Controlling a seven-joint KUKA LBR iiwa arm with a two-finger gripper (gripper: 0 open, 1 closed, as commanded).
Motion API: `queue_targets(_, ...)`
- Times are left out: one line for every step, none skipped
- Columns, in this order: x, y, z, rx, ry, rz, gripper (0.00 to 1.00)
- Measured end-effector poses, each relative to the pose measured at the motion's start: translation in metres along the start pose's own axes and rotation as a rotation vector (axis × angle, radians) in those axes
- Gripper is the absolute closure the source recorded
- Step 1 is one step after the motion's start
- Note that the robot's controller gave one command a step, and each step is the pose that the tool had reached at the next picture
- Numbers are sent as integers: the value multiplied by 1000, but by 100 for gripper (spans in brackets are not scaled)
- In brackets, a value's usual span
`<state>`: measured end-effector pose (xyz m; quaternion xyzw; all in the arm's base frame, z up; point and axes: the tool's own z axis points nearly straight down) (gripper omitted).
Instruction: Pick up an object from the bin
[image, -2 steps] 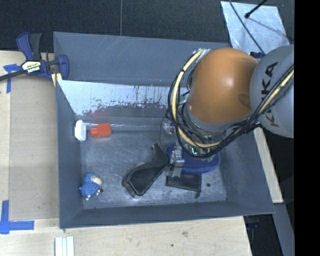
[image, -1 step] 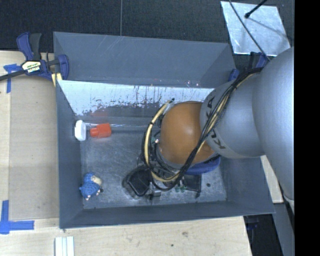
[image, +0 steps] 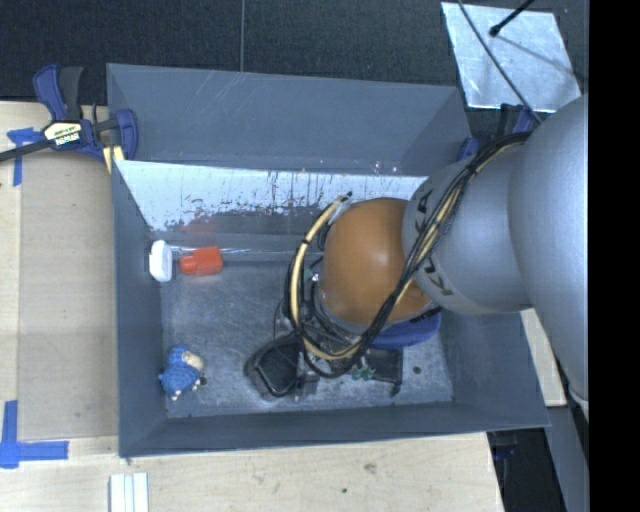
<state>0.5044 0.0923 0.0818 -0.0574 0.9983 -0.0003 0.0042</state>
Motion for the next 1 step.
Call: queue_targets(-10, 3, -130, -1, 3, 33, 100)
